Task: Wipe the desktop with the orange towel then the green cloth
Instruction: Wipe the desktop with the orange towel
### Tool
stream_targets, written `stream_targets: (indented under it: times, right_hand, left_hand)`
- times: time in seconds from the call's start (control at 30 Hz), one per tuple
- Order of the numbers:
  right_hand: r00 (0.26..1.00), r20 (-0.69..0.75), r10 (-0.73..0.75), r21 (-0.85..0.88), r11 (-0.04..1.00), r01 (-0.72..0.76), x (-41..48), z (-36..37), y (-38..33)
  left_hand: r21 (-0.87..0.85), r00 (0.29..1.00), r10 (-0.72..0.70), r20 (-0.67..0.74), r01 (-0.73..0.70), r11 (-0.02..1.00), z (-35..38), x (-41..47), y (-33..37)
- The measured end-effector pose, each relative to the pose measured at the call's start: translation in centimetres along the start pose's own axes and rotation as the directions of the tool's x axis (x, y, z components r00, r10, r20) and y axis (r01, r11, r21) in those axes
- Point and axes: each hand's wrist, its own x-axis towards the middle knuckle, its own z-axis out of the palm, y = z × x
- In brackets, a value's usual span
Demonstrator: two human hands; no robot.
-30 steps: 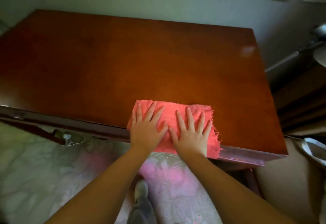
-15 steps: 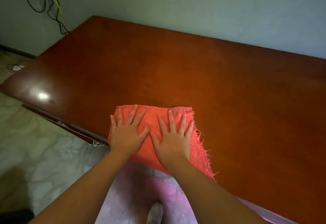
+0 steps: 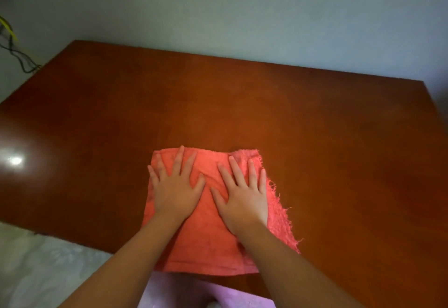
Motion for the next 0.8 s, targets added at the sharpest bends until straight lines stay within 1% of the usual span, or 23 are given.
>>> stream_targets:
  times: [0.07, 0.17, 0.27, 0.33, 0.63, 0.8]
  right_hand:
    - [0.998, -0.004, 0.07, 0.009, 0.998, -0.07, 0.2, -0.3, 1.4]
    - [0.986, -0.002, 0.167, -0.028, 0.985, -0.167, 0.7, -0.8, 3.9]
    - [0.963, -0.038, 0.267, -0.022, 0.963, -0.268, 1.5, -1.4, 6.3]
    - [0.95, -0.053, 0.308, -0.033, 0.95, -0.309, 2.3, -1.8, 7.6]
    - [0.912, -0.084, 0.401, -0.059, 0.912, -0.406, 8.8, -3.4, 11.7]
    - [0.921, -0.096, 0.378, -0.07, 0.92, -0.385, 14.3, -4.4, 13.8]
  left_hand:
    - [0.008, 0.998, 0.056, 0.009, -0.056, 0.998, 0.0, 0.9, 1.5]
    - [0.009, 0.991, 0.137, 0.011, -0.137, 0.991, 0.0, 2.5, 4.2]
    - [-0.002, 0.976, 0.217, -0.006, -0.217, 0.976, 0.3, 4.3, 7.1]
    - [-0.011, 0.968, 0.25, -0.014, -0.251, 0.968, 0.5, 5.4, 8.9]
    - [-0.035, 0.954, 0.296, -0.045, -0.297, 0.954, 0.6, 12.2, 14.1]
    - [-0.026, 0.962, 0.267, -0.057, -0.269, 0.963, 0.9, 17.2, 17.0]
